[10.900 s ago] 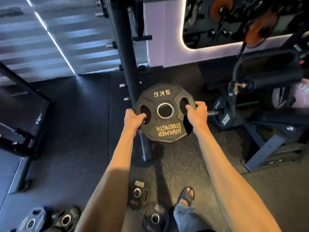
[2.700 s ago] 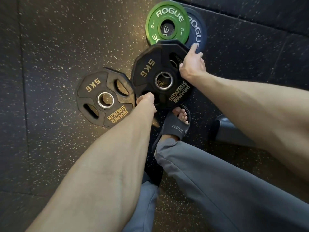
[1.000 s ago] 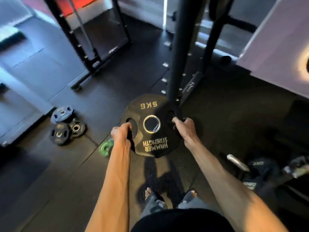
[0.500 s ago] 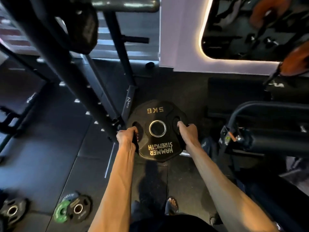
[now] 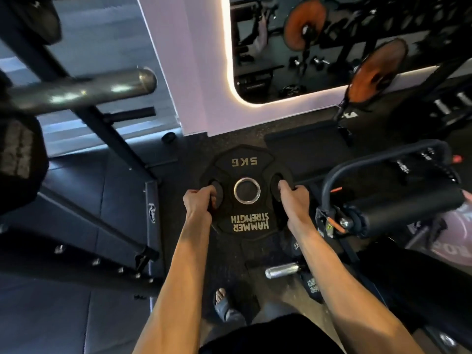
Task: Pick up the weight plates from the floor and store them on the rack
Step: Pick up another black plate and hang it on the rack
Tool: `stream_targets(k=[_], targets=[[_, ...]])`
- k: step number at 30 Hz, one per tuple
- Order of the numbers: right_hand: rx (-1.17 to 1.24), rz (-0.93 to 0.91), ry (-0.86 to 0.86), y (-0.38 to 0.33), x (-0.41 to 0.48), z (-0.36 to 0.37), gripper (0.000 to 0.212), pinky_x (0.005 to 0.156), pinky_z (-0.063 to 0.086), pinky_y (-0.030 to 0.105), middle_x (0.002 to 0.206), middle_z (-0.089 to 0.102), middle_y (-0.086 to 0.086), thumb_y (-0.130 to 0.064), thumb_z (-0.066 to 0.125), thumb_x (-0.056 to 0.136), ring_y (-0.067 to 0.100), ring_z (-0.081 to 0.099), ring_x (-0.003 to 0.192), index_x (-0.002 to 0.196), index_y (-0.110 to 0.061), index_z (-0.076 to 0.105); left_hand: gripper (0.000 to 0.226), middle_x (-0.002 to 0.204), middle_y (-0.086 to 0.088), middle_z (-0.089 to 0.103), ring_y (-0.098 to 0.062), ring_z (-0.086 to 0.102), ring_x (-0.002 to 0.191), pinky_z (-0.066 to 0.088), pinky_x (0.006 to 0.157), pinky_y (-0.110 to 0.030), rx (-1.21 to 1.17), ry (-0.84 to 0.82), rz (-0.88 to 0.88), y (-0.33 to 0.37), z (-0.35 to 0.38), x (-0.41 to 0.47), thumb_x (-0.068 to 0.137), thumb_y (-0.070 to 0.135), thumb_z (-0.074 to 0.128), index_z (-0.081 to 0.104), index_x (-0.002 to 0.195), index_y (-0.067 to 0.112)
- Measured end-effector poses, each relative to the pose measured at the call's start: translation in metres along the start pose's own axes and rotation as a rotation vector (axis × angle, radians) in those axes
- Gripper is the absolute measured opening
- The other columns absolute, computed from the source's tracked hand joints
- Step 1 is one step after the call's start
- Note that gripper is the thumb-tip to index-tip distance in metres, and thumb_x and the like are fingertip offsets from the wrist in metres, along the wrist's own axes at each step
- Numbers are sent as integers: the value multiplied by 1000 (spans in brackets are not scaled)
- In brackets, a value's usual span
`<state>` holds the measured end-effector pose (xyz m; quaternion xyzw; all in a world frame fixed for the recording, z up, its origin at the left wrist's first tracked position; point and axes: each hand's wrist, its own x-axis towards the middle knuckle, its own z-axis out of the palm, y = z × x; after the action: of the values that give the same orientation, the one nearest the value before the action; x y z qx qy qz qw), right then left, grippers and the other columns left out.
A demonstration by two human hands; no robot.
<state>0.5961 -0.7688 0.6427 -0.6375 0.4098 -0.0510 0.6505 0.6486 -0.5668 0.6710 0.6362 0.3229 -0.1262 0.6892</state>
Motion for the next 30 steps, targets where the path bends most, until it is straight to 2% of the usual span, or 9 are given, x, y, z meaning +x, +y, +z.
stream_targets(k=[4, 9, 12, 15, 19, 21, 23, 26, 30], targets=[[26, -30, 85, -33, 23, 24, 52, 88, 56, 44, 103, 68, 9, -47, 62, 69, 27, 66, 93, 105, -9, 62, 11, 60, -12, 53, -19, 51, 52, 42, 46, -27, -4, -67, 71, 44, 23, 35, 74, -7, 62, 61, 84, -2], [50, -57, 140, -66, 60, 52, 44, 88, 54, 44, 108, 65, 8, -43, 61, 80, 26, 63, 97, 110, -11, 58, 32, 66, -10, 54, -17, 54, 58, 45, 49, -27, -17, -118, 104, 83, 46, 77, 72, -5, 64, 60, 104, -2], [68, -66, 126, -85, 88, 71, 41, 80, 54, 40, 106, 66, 10, -39, 61, 84, 26, 65, 94, 111, -9, 58, 28, 69, -10, 56, -19, 55, 65, 47, 56, -30, -11, -113, 130, 103, 60, 105, 74, -2, 66, 59, 101, 1], [85, -94, 98, -106, 120, 96, 46, 79, 55, 41, 107, 67, 12, -44, 60, 81, 27, 66, 94, 109, -8, 59, 13, 67, -9, 58, -18, 57, 66, 47, 58, -29, 28, -59, 194, 123, 75, 133, 78, 4, 67, 62, 90, 2], [95, -123, -17, -140, 175, 135, 47, 68, 47, 34, 103, 65, 11, -46, 60, 83, 30, 65, 98, 109, -8, 59, 31, 81, -10, 65, -18, 61, 72, 49, 60, -27, 12, 34, 257, 157, 99, 176, 80, 24, 72, 65, 99, 0], [96, -144, -79, -160, 205, 156, 47, 65, 45, 31, 101, 63, 10, -46, 60, 85, 29, 65, 97, 109, -6, 59, 24, 76, -8, 61, -18, 58, 68, 47, 62, -29, -67, 88, 256, 180, 113, 192, 83, 29, 69, 62, 84, 5], [77, -165, -126, -184, 234, 177, 53, 66, 47, 31, 103, 65, 9, -53, 60, 87, 26, 65, 97, 112, -5, 59, 27, 71, -3, 59, -17, 55, 65, 47, 63, -30, -146, 157, 236, 205, 129, 204, 89, 31, 64, 56, 71, 13], [40, -214, -246, -224, 268, 205, 64, 68, 49, 27, 103, 65, 6, -64, 58, 87, 21, 65, 96, 116, -7, 59, 34, 72, -3, 62, -17, 59, 71, 50, 64, -31, -220, 261, 249, 237, 146, 221, 89, 43, 64, 61, 75, 13], [2, -307, -381, -277, 304, 248, 67, 74, 54, 29, 101, 65, 5, -68, 53, 88, 20, 65, 94, 118, -8, 57, 49, 68, -5, 62, -15, 58, 63, 52, 61, -30, -264, 419, 320, 275, 158, 240, 87, 55, 66, 63, 81, 6]])
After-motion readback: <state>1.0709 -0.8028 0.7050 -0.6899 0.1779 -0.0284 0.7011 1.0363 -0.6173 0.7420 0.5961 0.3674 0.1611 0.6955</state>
